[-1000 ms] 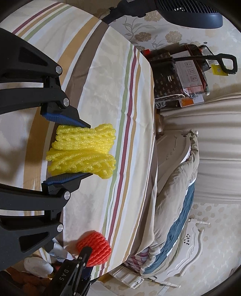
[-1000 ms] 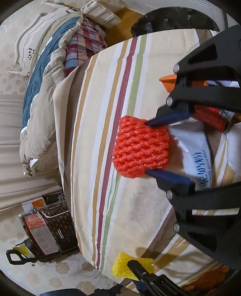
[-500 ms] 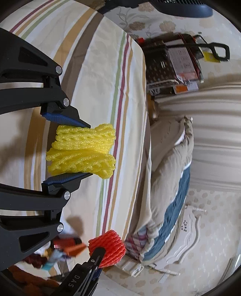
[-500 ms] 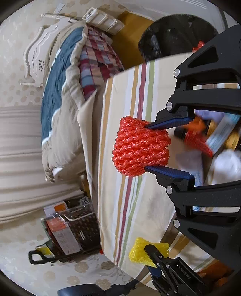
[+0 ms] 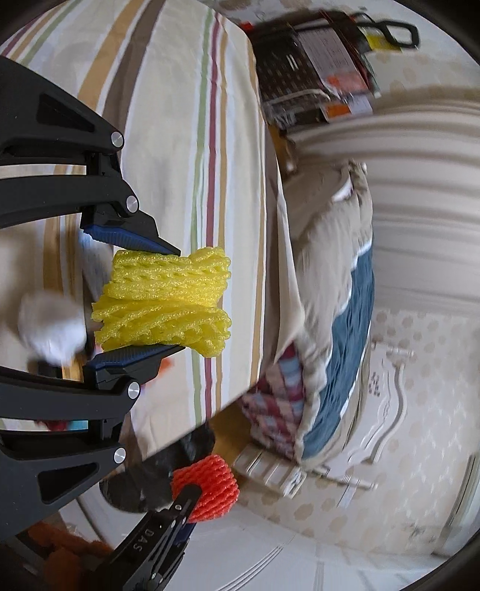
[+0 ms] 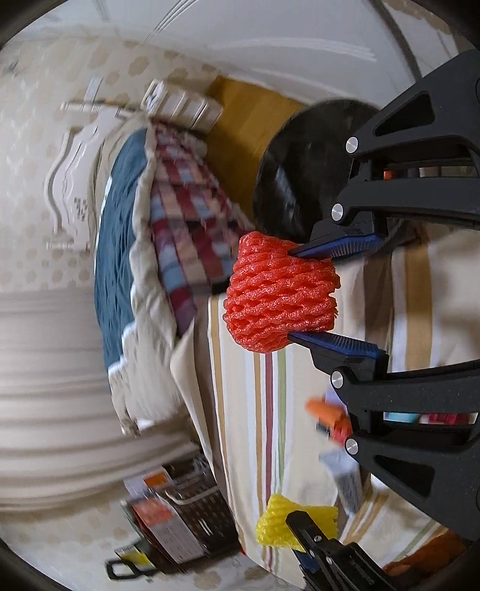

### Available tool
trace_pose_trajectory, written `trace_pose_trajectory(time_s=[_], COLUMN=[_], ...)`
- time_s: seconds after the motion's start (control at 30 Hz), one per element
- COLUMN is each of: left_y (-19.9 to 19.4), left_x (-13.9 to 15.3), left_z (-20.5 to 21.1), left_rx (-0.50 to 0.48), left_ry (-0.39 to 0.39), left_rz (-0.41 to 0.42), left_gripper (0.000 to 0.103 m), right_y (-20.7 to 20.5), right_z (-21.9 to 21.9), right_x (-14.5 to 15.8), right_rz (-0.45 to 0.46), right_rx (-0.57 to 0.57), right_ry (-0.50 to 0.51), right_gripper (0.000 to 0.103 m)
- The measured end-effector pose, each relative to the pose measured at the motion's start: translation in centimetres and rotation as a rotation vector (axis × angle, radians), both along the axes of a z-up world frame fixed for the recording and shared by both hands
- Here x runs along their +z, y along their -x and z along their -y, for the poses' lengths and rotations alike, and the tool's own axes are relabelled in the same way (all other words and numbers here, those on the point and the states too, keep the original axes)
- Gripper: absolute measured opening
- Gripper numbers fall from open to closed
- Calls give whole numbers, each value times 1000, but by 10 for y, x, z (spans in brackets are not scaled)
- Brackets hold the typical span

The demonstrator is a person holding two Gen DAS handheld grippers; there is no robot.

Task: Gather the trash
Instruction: 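Carry both foam nets over the bin and open both tools to drop them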

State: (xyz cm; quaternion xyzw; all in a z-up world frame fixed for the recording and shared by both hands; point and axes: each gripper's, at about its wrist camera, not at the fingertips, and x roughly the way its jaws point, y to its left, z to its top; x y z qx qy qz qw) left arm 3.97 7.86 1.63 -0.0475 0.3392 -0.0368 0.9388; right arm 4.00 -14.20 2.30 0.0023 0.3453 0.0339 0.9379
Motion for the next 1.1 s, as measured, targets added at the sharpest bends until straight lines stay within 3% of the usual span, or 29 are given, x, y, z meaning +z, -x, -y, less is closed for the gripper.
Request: trace_pose_trajectory(time_s=[0.6, 1.1], left_y=[-42, -80], left_x=[-17, -41], left_z=[142, 204], left_rx=[-206, -248], left_ry=[-72, -143], left_rz=[-4, -46], left_gripper=[46, 46], right_y=[-13, -34], right_z=[120, 154], right_x=[-26, -48], right_rz=[-8, -44], right_rx=[-193, -236], right_ry=[-13, -52], right_gripper=[37, 38])
